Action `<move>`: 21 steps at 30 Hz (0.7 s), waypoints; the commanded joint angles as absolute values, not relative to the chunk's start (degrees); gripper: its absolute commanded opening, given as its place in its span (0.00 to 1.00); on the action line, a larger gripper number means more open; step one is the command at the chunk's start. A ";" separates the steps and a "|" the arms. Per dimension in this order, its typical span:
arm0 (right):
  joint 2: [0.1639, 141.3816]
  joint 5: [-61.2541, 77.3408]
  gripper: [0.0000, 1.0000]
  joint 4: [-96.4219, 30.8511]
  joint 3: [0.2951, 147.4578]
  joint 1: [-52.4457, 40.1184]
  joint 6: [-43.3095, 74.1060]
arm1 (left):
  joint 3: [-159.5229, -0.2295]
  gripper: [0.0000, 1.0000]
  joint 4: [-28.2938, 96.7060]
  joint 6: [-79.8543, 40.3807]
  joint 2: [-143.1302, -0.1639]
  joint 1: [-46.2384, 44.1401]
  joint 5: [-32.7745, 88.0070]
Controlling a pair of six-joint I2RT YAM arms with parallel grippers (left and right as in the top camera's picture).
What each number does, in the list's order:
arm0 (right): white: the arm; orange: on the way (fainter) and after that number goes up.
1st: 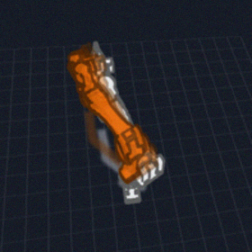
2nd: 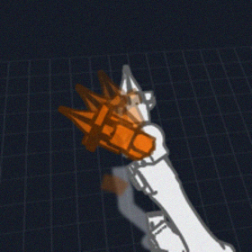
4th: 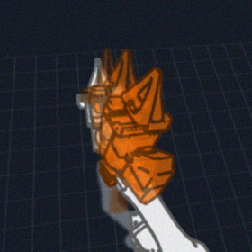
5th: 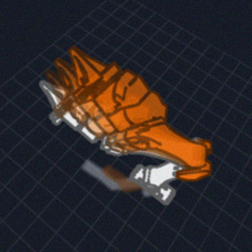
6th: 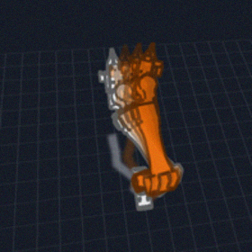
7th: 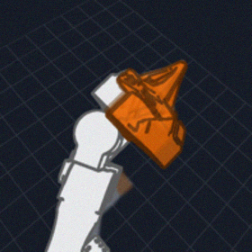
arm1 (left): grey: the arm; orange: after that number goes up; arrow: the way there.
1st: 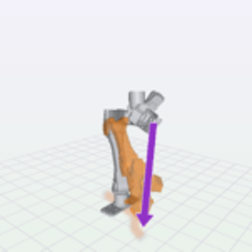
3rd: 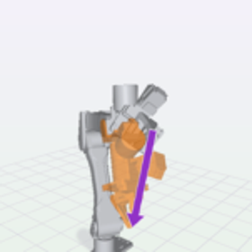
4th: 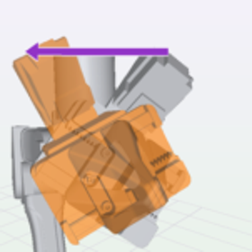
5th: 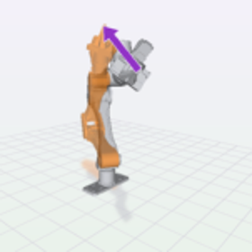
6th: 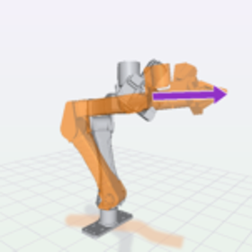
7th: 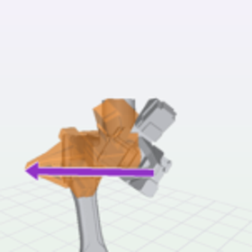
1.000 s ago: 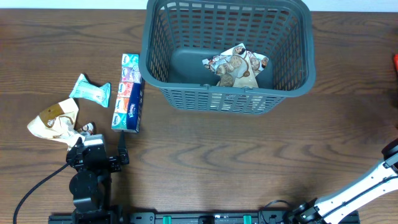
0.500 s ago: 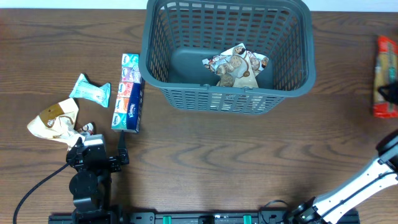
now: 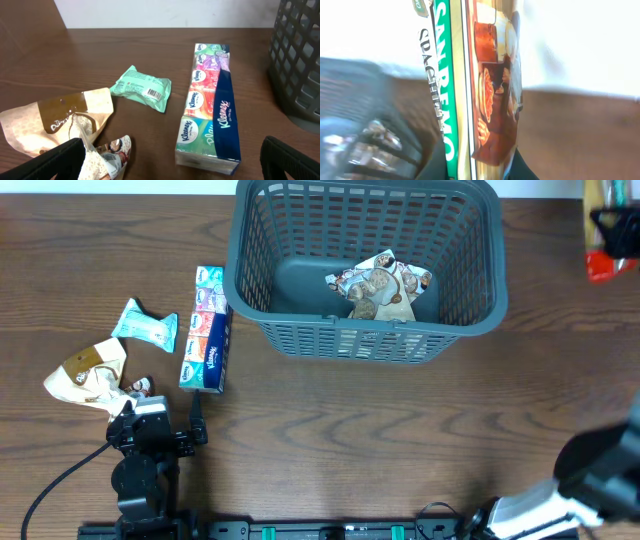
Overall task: Pack container
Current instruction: 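Lift the spaghetti packet and carry it into the basket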
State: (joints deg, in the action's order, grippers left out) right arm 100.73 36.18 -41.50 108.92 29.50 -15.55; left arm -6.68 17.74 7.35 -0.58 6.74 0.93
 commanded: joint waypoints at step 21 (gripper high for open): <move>93.03 48.82 0.01 -36.42 110.56 0.12 -8.67 | -5.74 0.99 18.94 7.46 -0.23 7.05 1.30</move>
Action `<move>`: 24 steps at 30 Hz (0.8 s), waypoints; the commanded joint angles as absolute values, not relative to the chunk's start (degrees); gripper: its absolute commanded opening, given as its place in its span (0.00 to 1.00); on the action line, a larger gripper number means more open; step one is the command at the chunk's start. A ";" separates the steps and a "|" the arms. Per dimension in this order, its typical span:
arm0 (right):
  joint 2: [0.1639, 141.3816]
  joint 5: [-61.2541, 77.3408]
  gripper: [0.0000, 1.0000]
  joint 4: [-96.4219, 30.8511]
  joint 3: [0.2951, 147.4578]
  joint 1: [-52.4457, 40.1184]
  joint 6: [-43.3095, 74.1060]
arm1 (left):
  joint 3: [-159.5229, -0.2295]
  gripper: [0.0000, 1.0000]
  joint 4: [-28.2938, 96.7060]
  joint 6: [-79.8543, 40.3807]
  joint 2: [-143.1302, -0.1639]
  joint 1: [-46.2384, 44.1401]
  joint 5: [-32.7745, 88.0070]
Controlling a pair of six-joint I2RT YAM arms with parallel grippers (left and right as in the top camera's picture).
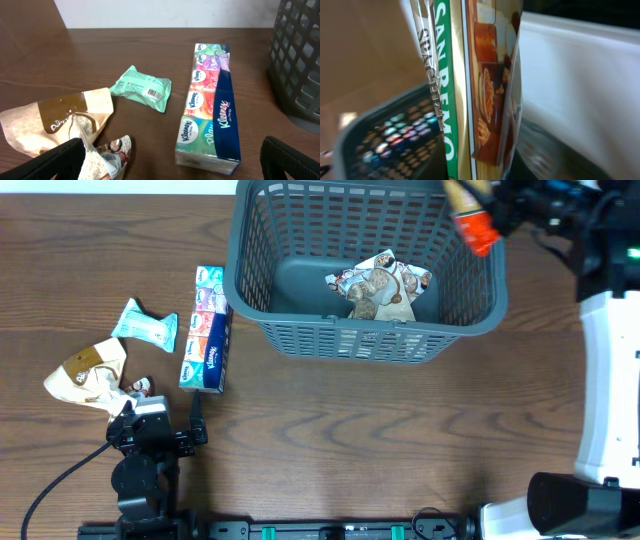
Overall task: Pack container
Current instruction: 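Lift the spaghetti packet and carry it into the basket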
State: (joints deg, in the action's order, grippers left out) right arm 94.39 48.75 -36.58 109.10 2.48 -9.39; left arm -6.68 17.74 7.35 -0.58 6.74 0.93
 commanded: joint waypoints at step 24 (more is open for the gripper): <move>114.67 39.77 0.01 -53.65 110.56 -9.82 -17.23 | -5.74 0.98 18.96 7.46 -0.23 7.05 1.30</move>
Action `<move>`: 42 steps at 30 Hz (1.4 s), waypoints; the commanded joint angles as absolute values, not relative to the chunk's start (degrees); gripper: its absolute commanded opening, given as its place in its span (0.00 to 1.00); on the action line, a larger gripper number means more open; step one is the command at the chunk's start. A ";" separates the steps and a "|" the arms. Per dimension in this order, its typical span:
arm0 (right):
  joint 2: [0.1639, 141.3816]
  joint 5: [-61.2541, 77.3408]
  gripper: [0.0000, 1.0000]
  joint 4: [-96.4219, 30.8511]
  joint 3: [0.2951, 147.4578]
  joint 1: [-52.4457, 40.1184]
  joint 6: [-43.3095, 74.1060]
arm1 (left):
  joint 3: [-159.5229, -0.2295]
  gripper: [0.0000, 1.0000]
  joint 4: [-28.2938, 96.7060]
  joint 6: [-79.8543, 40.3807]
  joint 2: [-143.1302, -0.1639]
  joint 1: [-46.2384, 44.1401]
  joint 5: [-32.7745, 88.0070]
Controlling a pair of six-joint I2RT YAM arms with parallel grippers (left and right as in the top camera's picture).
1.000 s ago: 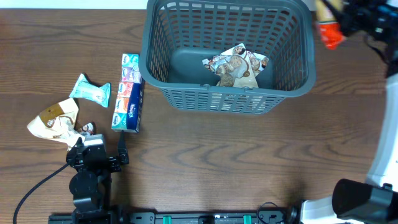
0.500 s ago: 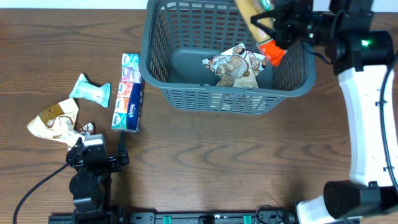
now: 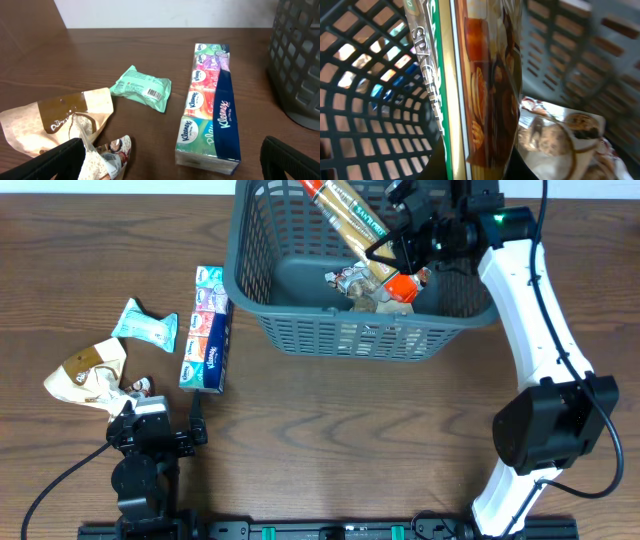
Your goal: Pack container
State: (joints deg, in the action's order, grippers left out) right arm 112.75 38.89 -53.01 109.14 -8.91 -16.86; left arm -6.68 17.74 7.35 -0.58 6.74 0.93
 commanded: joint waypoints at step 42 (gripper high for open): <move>114.74 32.27 0.99 -67.16 137.12 -9.65 -18.87 | -5.74 0.99 18.96 7.46 -0.23 7.05 1.30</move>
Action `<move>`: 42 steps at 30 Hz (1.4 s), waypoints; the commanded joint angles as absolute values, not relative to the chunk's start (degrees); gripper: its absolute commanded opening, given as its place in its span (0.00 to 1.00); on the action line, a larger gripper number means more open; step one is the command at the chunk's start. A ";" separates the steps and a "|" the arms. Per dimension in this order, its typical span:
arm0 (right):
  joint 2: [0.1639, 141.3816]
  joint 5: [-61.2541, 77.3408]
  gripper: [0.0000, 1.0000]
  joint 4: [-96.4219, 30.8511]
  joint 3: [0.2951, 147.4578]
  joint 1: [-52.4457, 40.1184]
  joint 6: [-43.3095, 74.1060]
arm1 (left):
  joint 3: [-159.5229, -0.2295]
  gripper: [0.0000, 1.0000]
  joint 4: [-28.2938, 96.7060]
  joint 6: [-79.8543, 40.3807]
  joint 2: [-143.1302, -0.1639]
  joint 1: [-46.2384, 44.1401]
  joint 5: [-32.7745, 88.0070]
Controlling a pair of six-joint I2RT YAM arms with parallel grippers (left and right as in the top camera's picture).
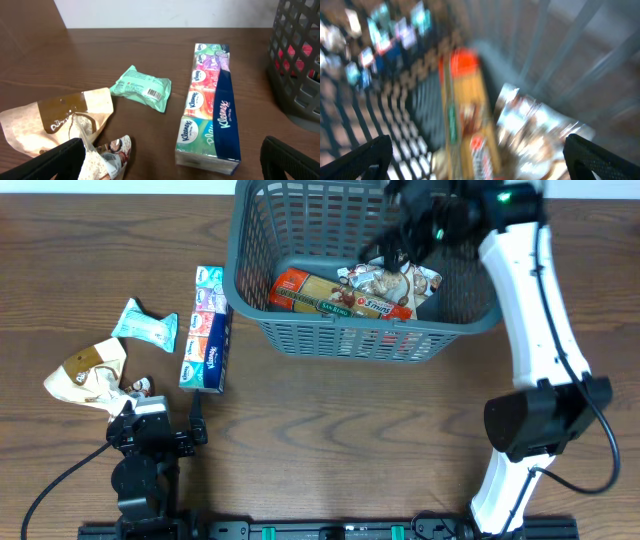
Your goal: Pack container
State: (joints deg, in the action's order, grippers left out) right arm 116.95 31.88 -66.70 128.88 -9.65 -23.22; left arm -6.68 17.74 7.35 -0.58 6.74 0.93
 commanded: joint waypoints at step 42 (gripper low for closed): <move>114.13 -16.73 0.99 -96.53 164.88 31.99 16.32 | -5.74 0.99 18.96 7.46 -0.23 7.05 1.30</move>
